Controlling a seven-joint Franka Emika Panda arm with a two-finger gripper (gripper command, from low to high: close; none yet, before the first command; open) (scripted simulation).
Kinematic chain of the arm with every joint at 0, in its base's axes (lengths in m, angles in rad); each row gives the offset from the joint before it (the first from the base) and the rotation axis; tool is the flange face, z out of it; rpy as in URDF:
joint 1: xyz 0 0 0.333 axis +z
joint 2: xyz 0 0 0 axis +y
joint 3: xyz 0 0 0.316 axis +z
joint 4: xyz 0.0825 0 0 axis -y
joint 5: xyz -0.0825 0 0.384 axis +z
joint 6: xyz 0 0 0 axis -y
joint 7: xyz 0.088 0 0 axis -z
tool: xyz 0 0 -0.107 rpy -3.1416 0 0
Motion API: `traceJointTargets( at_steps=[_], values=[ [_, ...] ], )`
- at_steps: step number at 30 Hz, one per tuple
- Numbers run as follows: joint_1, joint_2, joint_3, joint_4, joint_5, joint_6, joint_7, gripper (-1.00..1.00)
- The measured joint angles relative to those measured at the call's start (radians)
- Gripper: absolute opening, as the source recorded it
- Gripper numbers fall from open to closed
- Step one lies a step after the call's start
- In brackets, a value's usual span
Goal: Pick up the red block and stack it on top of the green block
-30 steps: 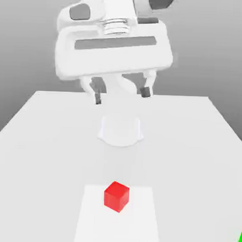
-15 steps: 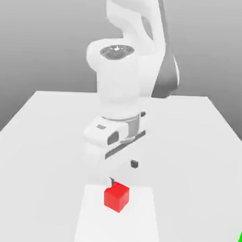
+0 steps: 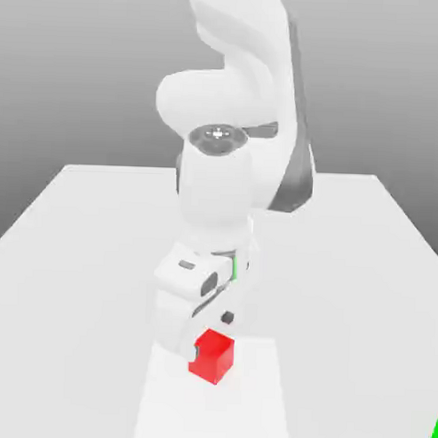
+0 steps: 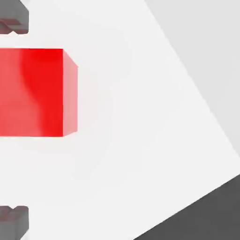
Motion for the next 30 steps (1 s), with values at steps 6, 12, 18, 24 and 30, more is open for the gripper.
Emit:
traceJointTargets(
  at_steps=[6, 12, 18, 24, 30],
  values=[
    [-0.054, 0.086, 0.084, 0.004, 0.116, 0.07, -0.082, 0.0],
    [-0.11, 0.142, 0.158, 0.002, 0.185, 0.116, -0.129, -1.0],
    [-0.098, 0.129, 0.141, 0.003, 0.168, 0.103, -0.118, -1.0],
    [-0.038, 0.041, 0.05, 0.003, 0.046, 0.032, -0.032, -1.0],
    [-0.028, -0.038, 0.013, -0.005, -0.053, -0.032, 0.038, -1.0]
  ],
)
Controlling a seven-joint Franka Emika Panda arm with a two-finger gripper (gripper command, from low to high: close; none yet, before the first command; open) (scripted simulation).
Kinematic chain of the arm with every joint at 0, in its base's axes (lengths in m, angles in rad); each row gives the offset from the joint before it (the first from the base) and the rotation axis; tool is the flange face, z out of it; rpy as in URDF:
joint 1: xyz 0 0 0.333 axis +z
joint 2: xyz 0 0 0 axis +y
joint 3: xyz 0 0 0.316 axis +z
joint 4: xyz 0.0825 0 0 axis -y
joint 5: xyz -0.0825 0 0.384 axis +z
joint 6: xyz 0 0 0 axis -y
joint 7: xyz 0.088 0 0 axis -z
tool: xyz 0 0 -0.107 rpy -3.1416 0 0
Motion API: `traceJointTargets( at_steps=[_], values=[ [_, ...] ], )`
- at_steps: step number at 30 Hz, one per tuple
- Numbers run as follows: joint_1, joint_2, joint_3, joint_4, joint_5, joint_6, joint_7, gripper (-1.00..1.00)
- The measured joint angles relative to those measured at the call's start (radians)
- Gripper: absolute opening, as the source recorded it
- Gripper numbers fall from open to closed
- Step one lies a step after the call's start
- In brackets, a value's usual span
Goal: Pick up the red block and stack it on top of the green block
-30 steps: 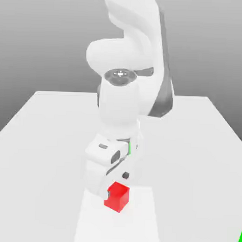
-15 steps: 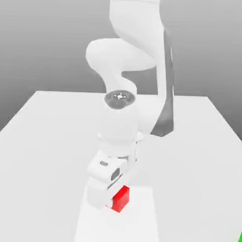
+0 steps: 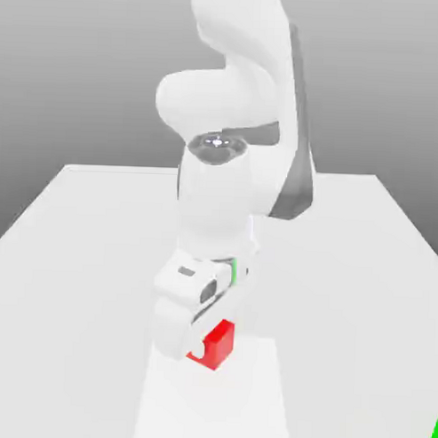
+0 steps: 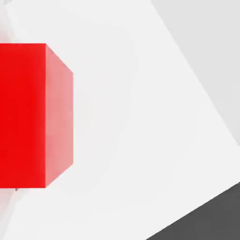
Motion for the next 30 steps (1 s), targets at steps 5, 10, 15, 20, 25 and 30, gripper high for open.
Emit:
traceJointTargets(
  at_steps=[5, 10, 15, 20, 25, 30],
  values=[
    [-0.006, -0.05, -0.005, -0.014, -0.049, -0.04, 0.038, -1.0],
    [-0.011, -0.083, -0.005, -0.03, -0.079, -0.068, 0.062, -1.0],
    [0.005, -0.043, 0.06, 0.122, -0.186, -0.155, 0.084, -1.0],
    [0.126, 0.035, 0.13, 0.299, -0.201, -0.245, 0.032, -1.0],
    [0.194, 0.142, 0.222, 0.472, -0.154, -0.323, -0.067, -1.0],
    [0.245, 0.274, 0.337, 0.629, -0.089, -0.372, -0.178, -1.0]
  ],
)
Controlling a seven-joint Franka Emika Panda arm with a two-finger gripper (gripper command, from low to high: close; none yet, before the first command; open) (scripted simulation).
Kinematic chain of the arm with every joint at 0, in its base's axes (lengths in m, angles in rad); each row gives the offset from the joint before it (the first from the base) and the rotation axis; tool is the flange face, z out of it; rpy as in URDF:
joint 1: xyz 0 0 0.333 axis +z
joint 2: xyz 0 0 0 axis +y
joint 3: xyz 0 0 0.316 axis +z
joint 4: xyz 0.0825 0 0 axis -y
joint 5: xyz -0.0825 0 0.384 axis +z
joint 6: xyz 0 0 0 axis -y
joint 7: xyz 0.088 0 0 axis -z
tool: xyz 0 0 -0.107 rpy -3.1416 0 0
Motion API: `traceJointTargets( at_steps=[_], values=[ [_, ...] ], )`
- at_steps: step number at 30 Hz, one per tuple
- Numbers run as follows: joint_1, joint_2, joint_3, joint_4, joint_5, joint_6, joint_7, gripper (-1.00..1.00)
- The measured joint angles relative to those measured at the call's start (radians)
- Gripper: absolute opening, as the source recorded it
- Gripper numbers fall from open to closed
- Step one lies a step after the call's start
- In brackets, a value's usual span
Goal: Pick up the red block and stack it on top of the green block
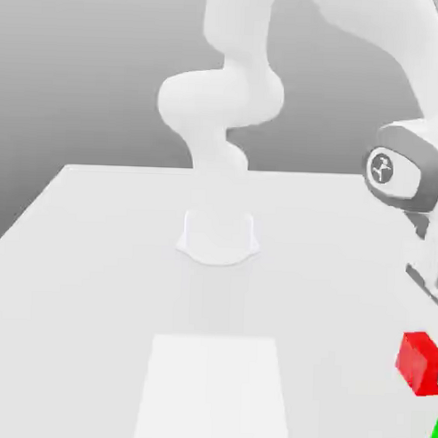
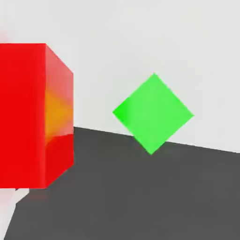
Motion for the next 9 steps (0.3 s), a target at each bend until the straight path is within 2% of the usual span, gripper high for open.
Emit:
traceJointTargets(
  at_steps=[3, 4, 9],
  values=[
    [0.008, 0.104, 0.009, 0.022, -0.001, 0.079, -0.007, -1.0],
    [0.009, 0.126, 0.008, 0.024, -0.002, 0.099, -0.007, 1.0],
    [0.009, 0.126, 0.008, 0.024, -0.002, 0.098, -0.007, 1.0]
  ],
)
